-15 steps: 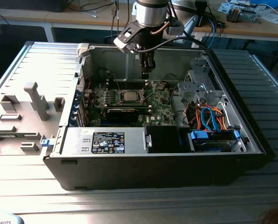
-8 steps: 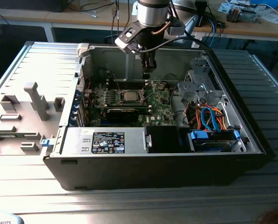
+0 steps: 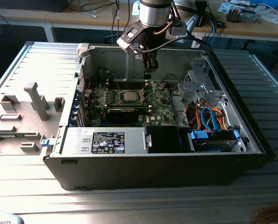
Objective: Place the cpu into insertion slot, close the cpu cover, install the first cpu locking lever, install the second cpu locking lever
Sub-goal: 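Close the cpu cover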
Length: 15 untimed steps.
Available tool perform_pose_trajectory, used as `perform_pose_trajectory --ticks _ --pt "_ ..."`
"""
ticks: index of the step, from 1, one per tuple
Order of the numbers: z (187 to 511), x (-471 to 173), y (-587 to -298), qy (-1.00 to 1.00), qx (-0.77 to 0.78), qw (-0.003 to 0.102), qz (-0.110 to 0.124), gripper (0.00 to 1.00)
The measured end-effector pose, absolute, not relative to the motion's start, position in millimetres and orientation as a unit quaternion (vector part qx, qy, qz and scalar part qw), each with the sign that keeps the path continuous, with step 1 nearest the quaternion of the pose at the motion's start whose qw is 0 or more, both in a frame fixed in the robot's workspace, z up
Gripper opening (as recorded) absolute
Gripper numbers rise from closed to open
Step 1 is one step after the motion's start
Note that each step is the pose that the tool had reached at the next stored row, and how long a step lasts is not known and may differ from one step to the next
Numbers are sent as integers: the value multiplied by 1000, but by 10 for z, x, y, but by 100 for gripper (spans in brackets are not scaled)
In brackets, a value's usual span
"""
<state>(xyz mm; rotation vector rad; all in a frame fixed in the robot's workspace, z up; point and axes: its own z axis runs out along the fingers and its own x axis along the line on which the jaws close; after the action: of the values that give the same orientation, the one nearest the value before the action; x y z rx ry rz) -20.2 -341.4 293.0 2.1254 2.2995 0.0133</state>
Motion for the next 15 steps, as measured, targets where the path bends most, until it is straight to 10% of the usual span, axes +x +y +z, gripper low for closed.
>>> perform_pose_trajectory --ticks 15 --pt "2930 -138 -3414 734 679 5 4 11"
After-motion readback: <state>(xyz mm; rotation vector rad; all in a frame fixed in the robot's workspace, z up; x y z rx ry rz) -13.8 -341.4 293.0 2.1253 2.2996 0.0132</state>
